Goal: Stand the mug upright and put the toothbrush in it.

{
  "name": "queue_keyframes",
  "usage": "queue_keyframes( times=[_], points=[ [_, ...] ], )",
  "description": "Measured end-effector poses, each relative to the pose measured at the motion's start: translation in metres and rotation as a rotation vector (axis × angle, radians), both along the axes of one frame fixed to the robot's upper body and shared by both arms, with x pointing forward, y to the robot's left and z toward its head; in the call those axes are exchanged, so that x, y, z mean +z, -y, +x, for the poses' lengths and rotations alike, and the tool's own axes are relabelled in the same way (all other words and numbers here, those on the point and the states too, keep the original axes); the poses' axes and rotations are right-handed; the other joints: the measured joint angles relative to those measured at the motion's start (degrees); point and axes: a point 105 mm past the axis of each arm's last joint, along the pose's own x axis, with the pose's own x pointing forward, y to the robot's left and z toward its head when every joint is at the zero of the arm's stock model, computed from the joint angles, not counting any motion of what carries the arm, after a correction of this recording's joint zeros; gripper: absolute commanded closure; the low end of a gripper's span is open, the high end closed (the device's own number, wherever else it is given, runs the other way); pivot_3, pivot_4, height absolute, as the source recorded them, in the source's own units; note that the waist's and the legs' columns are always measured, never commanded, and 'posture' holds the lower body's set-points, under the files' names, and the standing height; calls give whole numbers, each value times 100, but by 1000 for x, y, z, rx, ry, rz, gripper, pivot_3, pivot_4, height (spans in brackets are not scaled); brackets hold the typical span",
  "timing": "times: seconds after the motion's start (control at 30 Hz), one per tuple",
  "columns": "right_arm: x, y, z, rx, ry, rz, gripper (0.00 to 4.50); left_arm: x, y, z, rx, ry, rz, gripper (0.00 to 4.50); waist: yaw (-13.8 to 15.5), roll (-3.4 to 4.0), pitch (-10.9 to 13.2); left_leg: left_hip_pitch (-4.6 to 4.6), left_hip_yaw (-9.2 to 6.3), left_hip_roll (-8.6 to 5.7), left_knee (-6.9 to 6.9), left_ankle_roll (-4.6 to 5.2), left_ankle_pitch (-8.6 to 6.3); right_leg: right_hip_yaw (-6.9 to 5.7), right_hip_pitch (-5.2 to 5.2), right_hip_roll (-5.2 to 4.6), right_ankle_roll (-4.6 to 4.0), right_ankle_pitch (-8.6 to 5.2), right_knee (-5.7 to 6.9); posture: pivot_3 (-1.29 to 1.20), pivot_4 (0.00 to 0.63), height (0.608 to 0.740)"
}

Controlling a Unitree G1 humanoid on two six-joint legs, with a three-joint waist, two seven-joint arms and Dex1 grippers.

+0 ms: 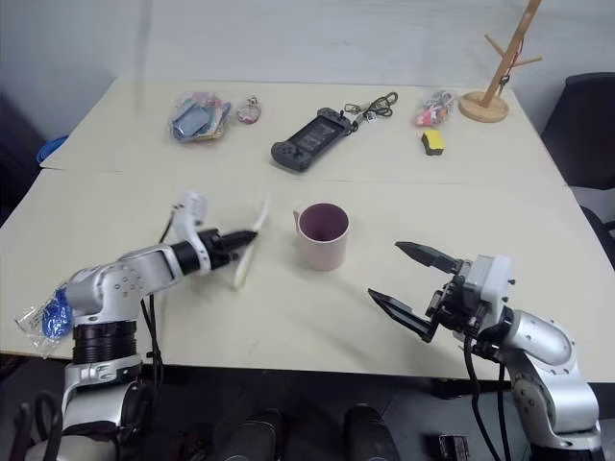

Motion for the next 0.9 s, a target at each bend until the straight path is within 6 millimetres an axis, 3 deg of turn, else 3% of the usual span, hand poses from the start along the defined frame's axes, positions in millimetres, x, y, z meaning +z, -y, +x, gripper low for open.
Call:
queue_keyframes(
  times=[0.07, 0.13, 0.2, 0.33, 0.53, 0.7, 0.9],
  points=[
    [-2, 5, -2, -38, -5, 10, 0, 43, 0, -12, -83, 255, -84, 4319, 17, 0, 0, 1, 1, -2, 1, 0, 0, -4, 10, -3, 0, 0, -11, 0, 150, 740],
    [-1, 8, -3, -81, 10, 35, 0, 71, 12, -19, -174, 410, -146, 4319, 67, 1, 0, 4, -11, -9, 6, 2, 0, -6, 23, -7, 5, 3, -19, 0, 150, 740],
    [-1, 8, -4, -116, 28, 56, 0, 87, 33, -22, -279, 486, -226, 4319, 98, 0, -1, 4, -11, -12, 8, 7, 1, -6, 31, -5, 20, 12, -32, 0, 150, 740],
    [-3, 12, -4, -184, 47, 80, 0, 91, 72, -12, -388, 556, -325, 4319, 56, -3, 1, 5, 13, -18, 7, 20, -3, -13, 25, -1, 29, 17, -34, 0, 150, 740],
    [-9, 14, -10, -230, 77, 88, 0, 58, 122, 11, -395, 601, -313, 4319, -26, -6, 3, 5, 41, -11, 0, 22, -4, -2, 9, 10, 30, 17, -30, 0, 150, 740],
    [-11, 20, -15, -252, 97, 73, 0, 31, 137, 14, -416, 588, -292, 2781, -61, -8, 4, 4, 39, -9, -2, 23, -4, -1, 7, 9, 30, 17, -27, 0, 150, 740],
    [-17, 30, -19, -282, 104, 55, 0, 33, 132, 7, -437, 651, -269, 1010, -61, -7, 4, 5, 38, -8, -2, 24, -4, 3, 7, 9, 30, 17, -25, 0, 150, 740]
  ],
)
